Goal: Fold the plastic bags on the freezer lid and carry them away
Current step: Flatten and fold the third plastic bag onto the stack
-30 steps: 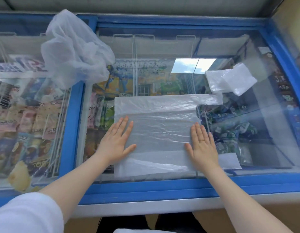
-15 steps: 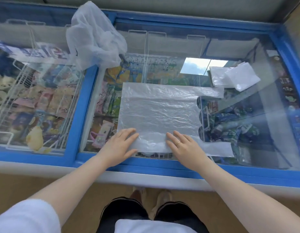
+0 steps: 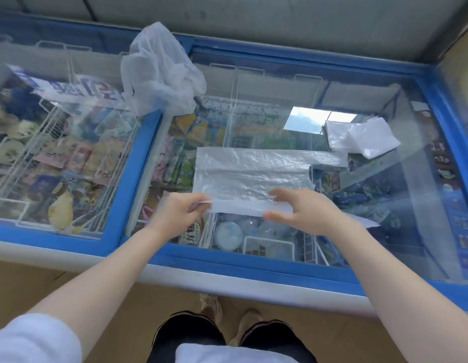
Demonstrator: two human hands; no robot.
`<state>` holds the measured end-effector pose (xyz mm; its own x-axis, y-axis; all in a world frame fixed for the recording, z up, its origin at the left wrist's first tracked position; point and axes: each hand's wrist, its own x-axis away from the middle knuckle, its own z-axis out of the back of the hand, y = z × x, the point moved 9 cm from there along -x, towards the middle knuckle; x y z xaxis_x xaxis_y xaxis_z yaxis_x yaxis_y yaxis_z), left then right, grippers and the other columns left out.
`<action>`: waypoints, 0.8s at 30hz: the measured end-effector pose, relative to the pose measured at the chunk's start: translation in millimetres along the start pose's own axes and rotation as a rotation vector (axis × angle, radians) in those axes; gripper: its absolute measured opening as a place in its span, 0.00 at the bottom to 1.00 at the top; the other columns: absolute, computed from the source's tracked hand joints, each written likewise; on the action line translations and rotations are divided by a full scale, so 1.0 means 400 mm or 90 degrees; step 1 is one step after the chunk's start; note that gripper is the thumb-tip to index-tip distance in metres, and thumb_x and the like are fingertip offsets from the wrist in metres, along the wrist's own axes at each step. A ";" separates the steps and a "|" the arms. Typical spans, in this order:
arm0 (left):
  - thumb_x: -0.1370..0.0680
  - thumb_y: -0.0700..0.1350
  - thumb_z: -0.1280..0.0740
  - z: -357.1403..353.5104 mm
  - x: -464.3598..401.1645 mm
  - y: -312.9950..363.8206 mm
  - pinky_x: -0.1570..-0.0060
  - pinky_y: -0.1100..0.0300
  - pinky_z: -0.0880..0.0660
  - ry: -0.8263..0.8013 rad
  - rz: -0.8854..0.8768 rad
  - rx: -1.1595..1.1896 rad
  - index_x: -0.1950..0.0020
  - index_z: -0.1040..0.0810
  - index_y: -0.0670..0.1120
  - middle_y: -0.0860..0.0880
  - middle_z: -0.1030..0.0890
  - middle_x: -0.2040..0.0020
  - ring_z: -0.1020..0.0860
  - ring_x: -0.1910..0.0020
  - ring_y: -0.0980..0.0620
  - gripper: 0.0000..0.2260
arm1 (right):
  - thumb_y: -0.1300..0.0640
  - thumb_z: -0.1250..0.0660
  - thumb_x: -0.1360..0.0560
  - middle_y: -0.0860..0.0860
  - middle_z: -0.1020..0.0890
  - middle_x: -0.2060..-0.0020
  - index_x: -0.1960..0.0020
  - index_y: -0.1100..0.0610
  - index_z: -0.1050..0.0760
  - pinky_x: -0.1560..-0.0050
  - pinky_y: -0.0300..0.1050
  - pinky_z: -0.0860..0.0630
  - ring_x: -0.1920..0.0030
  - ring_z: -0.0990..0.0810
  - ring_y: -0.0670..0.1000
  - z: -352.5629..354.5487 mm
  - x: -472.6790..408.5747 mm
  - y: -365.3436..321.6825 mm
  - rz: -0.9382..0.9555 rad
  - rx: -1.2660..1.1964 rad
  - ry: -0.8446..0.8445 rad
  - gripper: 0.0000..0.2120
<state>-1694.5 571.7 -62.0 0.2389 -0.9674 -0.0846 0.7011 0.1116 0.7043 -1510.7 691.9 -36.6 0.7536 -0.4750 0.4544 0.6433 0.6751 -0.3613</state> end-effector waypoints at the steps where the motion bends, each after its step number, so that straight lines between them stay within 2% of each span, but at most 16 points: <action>1: 0.23 0.46 0.34 0.013 -0.019 -0.002 0.65 0.62 0.29 0.005 0.041 0.070 0.55 0.19 0.48 0.54 0.19 0.66 0.25 0.69 0.56 0.05 | 0.32 0.40 0.29 0.44 0.25 0.38 0.28 0.47 0.40 0.43 0.47 0.30 0.40 0.26 0.50 0.019 0.004 -0.031 0.028 0.084 0.002 0.35; 2: 0.22 0.46 0.35 0.027 -0.039 -0.001 0.63 0.59 0.28 0.014 0.080 0.129 0.57 0.19 0.48 0.52 0.19 0.65 0.24 0.67 0.53 0.06 | 0.32 0.39 0.30 0.45 0.25 0.38 0.27 0.47 0.43 0.43 0.47 0.31 0.40 0.26 0.51 0.037 0.004 -0.057 0.048 0.165 0.012 0.37; 3: 0.22 0.46 0.35 0.041 -0.057 -0.003 0.60 0.57 0.27 0.028 0.117 0.178 0.57 0.19 0.47 0.49 0.18 0.63 0.22 0.64 0.50 0.07 | 0.36 0.38 0.27 0.47 0.24 0.40 0.27 0.48 0.43 0.44 0.47 0.31 0.41 0.25 0.52 0.053 -0.007 -0.070 0.059 0.219 0.031 0.34; 6: 0.21 0.45 0.38 0.074 -0.101 -0.019 0.58 0.65 0.25 0.087 0.195 0.292 0.57 0.19 0.48 0.54 0.16 0.61 0.20 0.61 0.56 0.09 | 0.52 0.46 0.19 0.52 0.23 0.47 0.38 0.55 0.32 0.55 0.47 0.32 0.47 0.24 0.56 0.108 -0.071 -0.071 0.055 0.216 0.097 0.13; 8: 0.20 0.45 0.40 0.071 -0.122 -0.063 0.60 0.62 0.24 0.103 0.255 0.323 0.57 0.22 0.47 0.53 0.17 0.62 0.20 0.61 0.55 0.10 | 0.55 0.50 0.18 0.54 0.24 0.48 0.44 0.59 0.30 0.58 0.47 0.33 0.50 0.25 0.57 0.125 -0.134 -0.056 0.044 0.171 0.112 0.12; 10: 0.19 0.47 0.42 0.057 -0.132 -0.121 0.60 0.55 0.25 0.112 0.316 0.326 0.56 0.23 0.45 0.47 0.19 0.59 0.21 0.58 0.47 0.11 | 0.56 0.51 0.18 0.55 0.25 0.47 0.47 0.60 0.30 0.58 0.47 0.34 0.50 0.26 0.58 0.119 -0.206 -0.042 0.041 0.142 0.125 0.12; 12: 0.18 0.48 0.45 0.040 -0.143 -0.165 0.61 0.54 0.29 0.110 0.356 0.269 0.58 0.26 0.44 0.43 0.22 0.59 0.24 0.59 0.43 0.13 | 0.58 0.51 0.18 0.56 0.25 0.46 0.48 0.61 0.31 0.57 0.46 0.37 0.48 0.27 0.58 0.087 -0.283 -0.020 0.028 0.131 0.121 0.11; 14: 0.18 0.48 0.46 0.034 -0.156 -0.189 0.66 0.57 0.35 0.115 0.390 0.204 0.62 0.31 0.46 0.48 0.27 0.63 0.29 0.63 0.49 0.14 | 0.58 0.51 0.18 0.58 0.25 0.45 0.46 0.62 0.31 0.55 0.46 0.37 0.47 0.27 0.59 0.047 -0.342 -0.001 0.006 0.120 0.101 0.11; 15: 0.18 0.49 0.46 0.030 -0.164 -0.196 0.66 0.57 0.35 0.115 0.401 0.188 0.62 0.32 0.46 0.49 0.28 0.63 0.30 0.63 0.51 0.14 | 0.58 0.51 0.18 0.58 0.26 0.45 0.45 0.62 0.31 0.53 0.48 0.35 0.47 0.27 0.59 0.040 -0.363 0.007 -0.006 0.107 0.113 0.12; 18: 0.21 0.51 0.40 0.015 -0.194 -0.215 0.58 0.53 0.27 0.078 0.405 0.138 0.52 0.29 0.43 0.48 0.24 0.57 0.25 0.58 0.49 0.11 | 0.58 0.49 0.18 0.59 0.25 0.47 0.45 0.63 0.29 0.52 0.52 0.33 0.47 0.27 0.60 0.058 -0.397 0.031 -0.049 0.075 0.217 0.13; 20: 0.21 0.51 0.40 0.013 -0.218 -0.221 0.64 0.54 0.27 0.049 0.367 0.040 0.53 0.31 0.43 0.47 0.24 0.60 0.25 0.62 0.47 0.11 | 0.58 0.47 0.19 0.59 0.25 0.49 0.46 0.63 0.27 0.54 0.53 0.32 0.49 0.27 0.61 0.061 -0.408 0.053 -0.071 0.077 0.274 0.12; 22: 0.20 0.49 0.42 0.010 -0.238 -0.220 0.72 0.58 0.35 0.032 0.327 -0.058 0.57 0.34 0.44 0.48 0.27 0.66 0.28 0.68 0.49 0.11 | 0.57 0.42 0.21 0.59 0.24 0.53 0.49 0.63 0.26 0.57 0.51 0.34 0.52 0.27 0.61 0.055 -0.410 0.072 -0.078 0.081 0.314 0.10; 24: 0.20 0.48 0.43 0.005 -0.249 -0.216 0.75 0.59 0.39 0.017 0.294 -0.132 0.58 0.35 0.45 0.50 0.29 0.69 0.29 0.71 0.49 0.10 | 0.59 0.37 0.24 0.58 0.24 0.60 0.55 0.62 0.25 0.61 0.49 0.37 0.60 0.26 0.60 0.049 -0.403 0.078 -0.066 0.109 0.355 0.06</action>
<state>-1780.3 658.1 -112.9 0.5706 -0.8004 0.1836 0.6363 0.5723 0.5173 -1614.8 800.6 -105.2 0.6746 -0.7374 -0.0330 0.7217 0.6683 -0.1803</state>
